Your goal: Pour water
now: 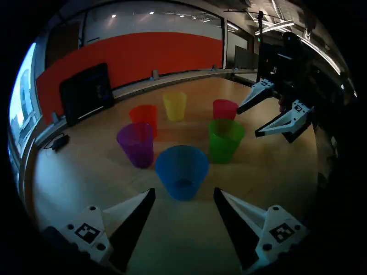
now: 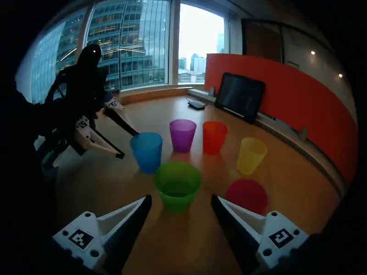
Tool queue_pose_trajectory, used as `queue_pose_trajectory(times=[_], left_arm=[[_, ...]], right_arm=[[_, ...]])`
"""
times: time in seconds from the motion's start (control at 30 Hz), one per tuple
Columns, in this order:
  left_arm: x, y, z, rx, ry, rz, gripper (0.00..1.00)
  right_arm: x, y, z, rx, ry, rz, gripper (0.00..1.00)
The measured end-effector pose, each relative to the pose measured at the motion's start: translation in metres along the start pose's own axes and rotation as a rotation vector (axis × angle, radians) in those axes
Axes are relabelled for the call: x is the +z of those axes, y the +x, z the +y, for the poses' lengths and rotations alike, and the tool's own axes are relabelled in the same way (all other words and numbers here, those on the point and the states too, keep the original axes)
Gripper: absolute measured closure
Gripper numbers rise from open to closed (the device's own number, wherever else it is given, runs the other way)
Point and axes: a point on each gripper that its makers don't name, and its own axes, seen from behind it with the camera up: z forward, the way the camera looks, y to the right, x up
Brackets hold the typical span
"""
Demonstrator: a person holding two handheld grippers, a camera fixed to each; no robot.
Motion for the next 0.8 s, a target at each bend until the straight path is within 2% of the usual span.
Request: queue_pose_trajectory(times=[0.2, 0.5, 0.7, 0.8], left_arm=[[-0.014, -0.002, -0.001, -0.006, 0.033, 0.016, 0.06], [-0.028, -0.004, -0.004, -0.014, 0.079, 0.04, 0.06], [-0.035, 0.005, -0.014, -0.027, 0.139, 0.103, 0.06], [-0.041, 0.011, -0.023, -0.03, 0.177, 0.142, 0.06]], right_arm=[[-0.019, -0.007, 0.003, 0.009, -0.038, 0.013, 0.0], [-0.039, -0.011, 0.007, 0.026, -0.08, 0.037, 0.0], [-0.052, -0.011, 0.019, 0.05, -0.136, 0.078, 0.0], [-0.06, -0.009, 0.027, 0.081, -0.168, 0.105, 0.0]])
